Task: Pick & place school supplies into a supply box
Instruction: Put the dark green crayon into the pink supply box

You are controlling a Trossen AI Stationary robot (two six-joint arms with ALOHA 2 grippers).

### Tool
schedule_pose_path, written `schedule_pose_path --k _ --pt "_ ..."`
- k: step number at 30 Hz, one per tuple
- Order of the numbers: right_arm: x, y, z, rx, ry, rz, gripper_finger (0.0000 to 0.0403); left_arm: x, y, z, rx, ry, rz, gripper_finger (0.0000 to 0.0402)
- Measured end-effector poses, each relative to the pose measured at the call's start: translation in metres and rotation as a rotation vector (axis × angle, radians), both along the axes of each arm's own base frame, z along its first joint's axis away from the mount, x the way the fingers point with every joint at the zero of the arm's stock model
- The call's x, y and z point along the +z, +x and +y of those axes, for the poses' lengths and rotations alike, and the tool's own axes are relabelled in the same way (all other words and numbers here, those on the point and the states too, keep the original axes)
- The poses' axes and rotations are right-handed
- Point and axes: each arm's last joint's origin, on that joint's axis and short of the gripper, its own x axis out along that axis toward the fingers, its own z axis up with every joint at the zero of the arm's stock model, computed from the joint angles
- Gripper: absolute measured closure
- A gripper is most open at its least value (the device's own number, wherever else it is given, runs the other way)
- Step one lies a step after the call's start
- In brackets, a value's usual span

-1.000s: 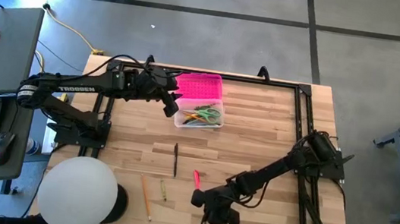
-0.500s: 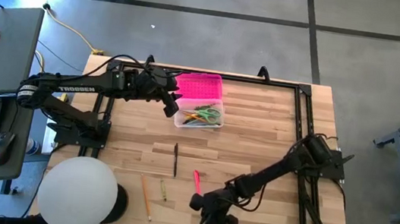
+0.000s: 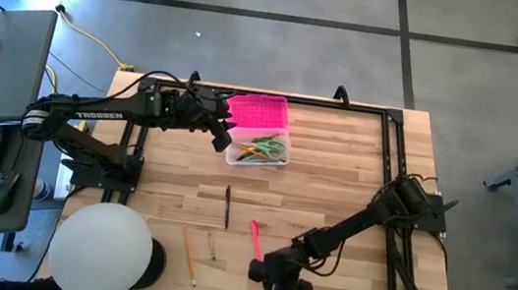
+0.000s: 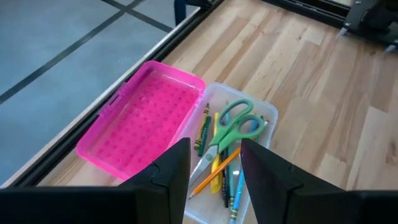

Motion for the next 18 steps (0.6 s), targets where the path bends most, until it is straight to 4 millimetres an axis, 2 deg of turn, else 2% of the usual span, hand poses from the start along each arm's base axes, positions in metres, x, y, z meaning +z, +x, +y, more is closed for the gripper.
schedule_pose_path --k 5,9,13,18 --pt "-0.007 0.008 -0.001 0.01 0.008 -0.051 0.0311 0.0 0.0 -0.001 -0.018 -0.004 0.002 0.0227" --pt "-0.018 0.016 -0.001 0.024 0.022 -0.015 0.0313 0.0 0.0 -0.001 -0.03 0.008 0.012 0.0227" --pt "-0.014 0.025 -0.004 0.028 0.029 -0.037 0.0312 0.0 0.0 -0.001 -0.036 0.015 0.018 0.0227" --pt "-0.02 0.023 -0.012 -0.006 0.019 0.075 0.0317 -0.001 0.0 -0.001 -0.049 0.02 0.03 0.0227"
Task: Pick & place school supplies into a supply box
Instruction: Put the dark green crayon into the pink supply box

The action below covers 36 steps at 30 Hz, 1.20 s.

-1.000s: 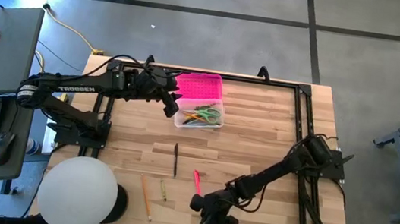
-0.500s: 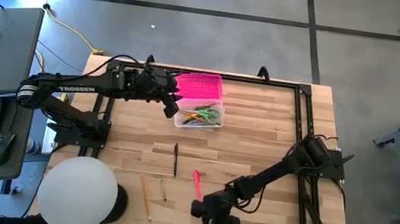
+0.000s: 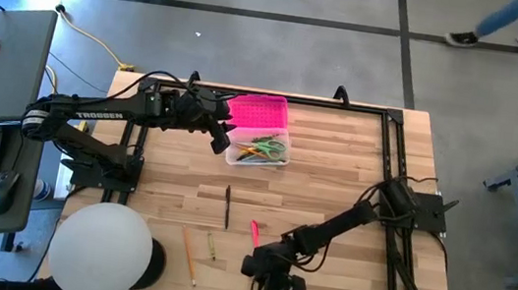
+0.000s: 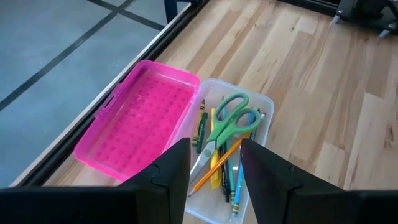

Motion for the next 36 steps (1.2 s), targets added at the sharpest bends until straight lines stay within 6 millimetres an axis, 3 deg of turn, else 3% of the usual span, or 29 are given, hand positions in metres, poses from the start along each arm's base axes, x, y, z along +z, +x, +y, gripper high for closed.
schedule_pose_path --k 6,13,21,27,33,36 --pt "0.0 -0.002 0.004 0.052 0.002 -0.033 0.0331 -0.001 0.0 0.0 -0.006 -0.003 0.009 0.0227" --pt "-0.001 0.002 -0.006 0.072 -0.002 -0.036 0.0336 -0.001 0.0 0.0 -0.011 0.003 0.012 0.0227" --pt "-0.029 0.005 -0.008 0.129 0.055 0.026 0.0336 -0.001 0.0 0.0 -0.02 0.014 0.02 0.0227" --pt "-0.035 0.012 -0.025 0.138 0.071 0.033 0.0343 -0.001 -0.001 0.0 -0.024 0.018 0.026 0.0227" --pt "-0.038 0.013 -0.038 0.116 0.061 0.101 0.0394 -0.003 -0.002 -0.001 -0.033 0.023 0.06 0.0227" --pt "-0.04 0.011 -0.044 0.117 0.075 0.159 0.0389 -0.005 -0.004 -0.001 -0.034 0.02 0.082 0.0227"
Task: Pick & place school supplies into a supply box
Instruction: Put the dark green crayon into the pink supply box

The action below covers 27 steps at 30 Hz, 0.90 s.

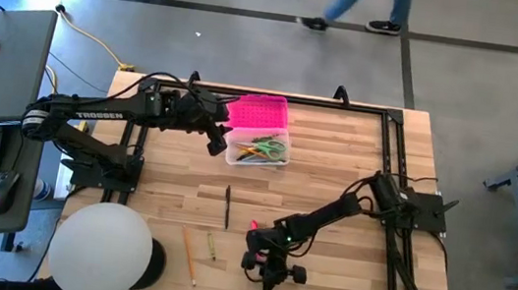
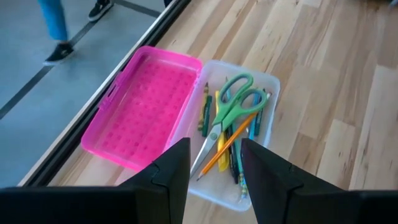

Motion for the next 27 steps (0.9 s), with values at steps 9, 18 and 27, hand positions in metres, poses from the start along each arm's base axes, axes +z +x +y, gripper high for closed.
schedule_pose_path --k 9,18,27 --pt "0.007 -0.009 -0.018 -0.062 -0.07 0.171 0.0394 -0.003 -0.003 0.001 0.04 0.018 0.046 0.0227" --pt "0.054 -0.025 -0.03 -0.126 -0.285 0.125 0.0398 -0.002 -0.003 0.001 0.062 0.001 0.027 0.0227" --pt "0.096 -0.036 -0.084 -0.317 -0.511 0.144 0.0401 0.0 0.0 0.001 0.086 -0.021 -0.027 0.0227"
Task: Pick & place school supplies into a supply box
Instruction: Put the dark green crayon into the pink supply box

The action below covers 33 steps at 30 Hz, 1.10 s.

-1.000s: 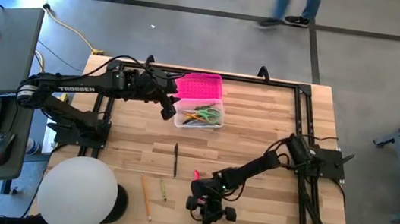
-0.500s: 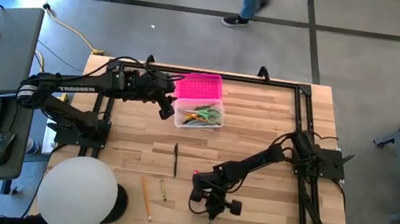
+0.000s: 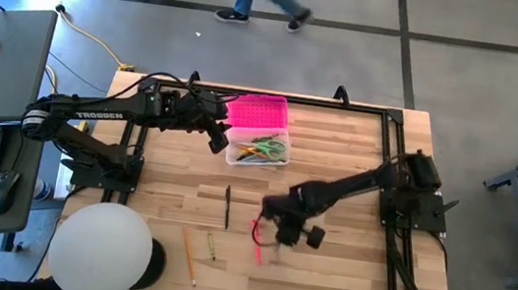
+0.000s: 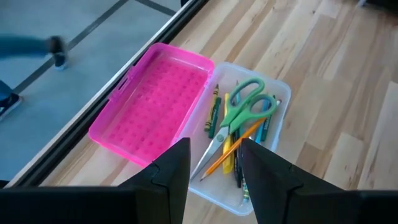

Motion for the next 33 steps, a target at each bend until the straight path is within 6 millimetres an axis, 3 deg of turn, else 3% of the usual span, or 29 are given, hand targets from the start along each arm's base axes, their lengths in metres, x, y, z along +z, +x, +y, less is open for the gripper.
schedule_pose_path --k 5,9,12,15,18,25,33 --pt "0.009 -0.005 -0.059 -0.143 -0.088 -0.133 0.04 0.0 0.0 0.0 -0.001 -0.001 0.001 0.0227" --pt "0.015 -0.02 -0.114 -0.307 -0.127 -0.274 0.04 0.0 0.0 -0.001 -0.024 -0.022 -0.003 0.0227" --pt "0.019 -0.03 -0.151 -0.447 -0.145 -0.503 0.0399 0.0 0.0 -0.001 -0.029 -0.026 -0.004 0.0227" --pt "0.022 -0.033 -0.176 -0.587 -0.131 -0.803 0.0399 0.0 0.0 -0.001 -0.021 -0.018 -0.003 0.0227" --pt "0.013 -0.032 -0.186 -0.641 -0.113 -0.918 0.04 0.0 0.0 0.0 0.006 0.005 0.002 0.0227" --pt "-0.016 -0.011 -0.181 -0.671 -0.19 -0.722 0.0398 0.001 0.0 0.001 0.039 0.038 0.006 0.0227" --pt "-0.012 0.008 -0.182 -0.754 -0.287 -0.724 0.039 0.001 0.0 0.001 0.048 0.026 -0.001 0.0227"
